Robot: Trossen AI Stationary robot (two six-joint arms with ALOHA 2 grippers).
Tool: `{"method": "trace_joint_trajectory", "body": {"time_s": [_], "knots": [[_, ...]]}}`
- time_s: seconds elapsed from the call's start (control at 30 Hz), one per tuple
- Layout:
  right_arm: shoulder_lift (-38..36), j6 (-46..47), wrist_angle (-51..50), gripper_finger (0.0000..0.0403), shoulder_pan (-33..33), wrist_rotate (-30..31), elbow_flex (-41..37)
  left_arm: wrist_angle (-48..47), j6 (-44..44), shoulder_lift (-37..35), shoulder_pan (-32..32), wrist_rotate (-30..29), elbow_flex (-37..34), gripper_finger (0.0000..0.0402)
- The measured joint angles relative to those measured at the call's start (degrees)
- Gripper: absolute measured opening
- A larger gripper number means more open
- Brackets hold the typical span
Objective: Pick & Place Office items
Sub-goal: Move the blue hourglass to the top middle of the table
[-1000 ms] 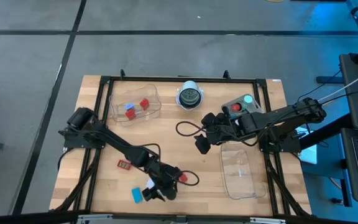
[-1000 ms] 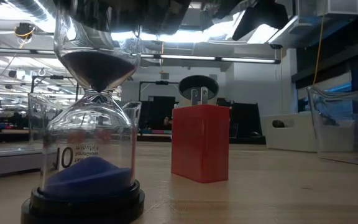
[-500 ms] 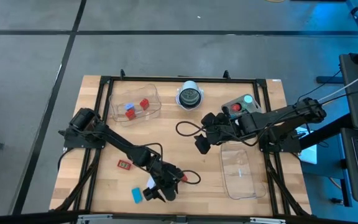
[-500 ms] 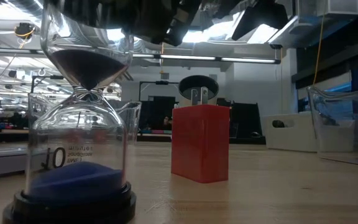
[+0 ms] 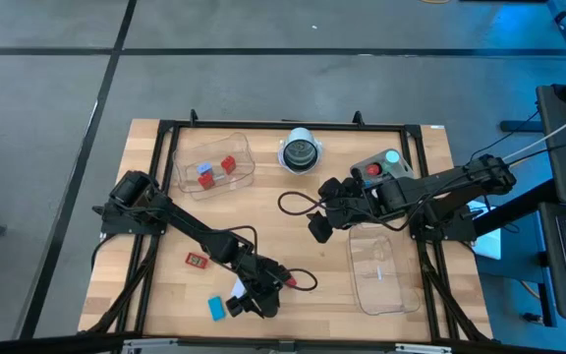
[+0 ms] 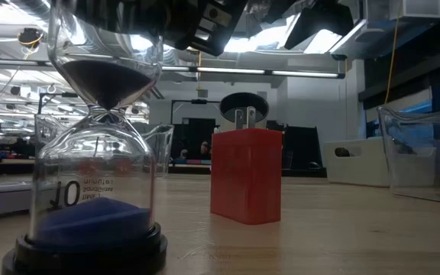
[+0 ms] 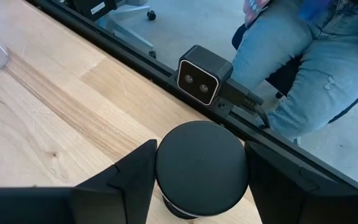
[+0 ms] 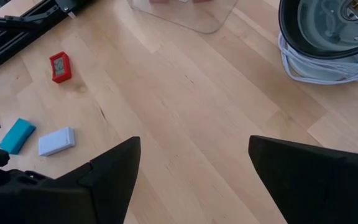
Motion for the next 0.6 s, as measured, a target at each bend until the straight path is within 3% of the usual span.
{"method": "trace_joint_trajectory", "body": {"time_s": [0.27, 0.6], "knots": [[0.0, 0.0, 0.0, 0.0304, 0.0, 0.2, 0.0, -2.3, -1.3, -1.1, 0.0, -1.6, 0.0, 0.0217], [0.0, 0.3, 0.0, 0.0304, 0.0, 0.2, 0.0, -9.3, -1.0, -8.5, 1.8, -19.5, -0.1, 0.0218]]}}
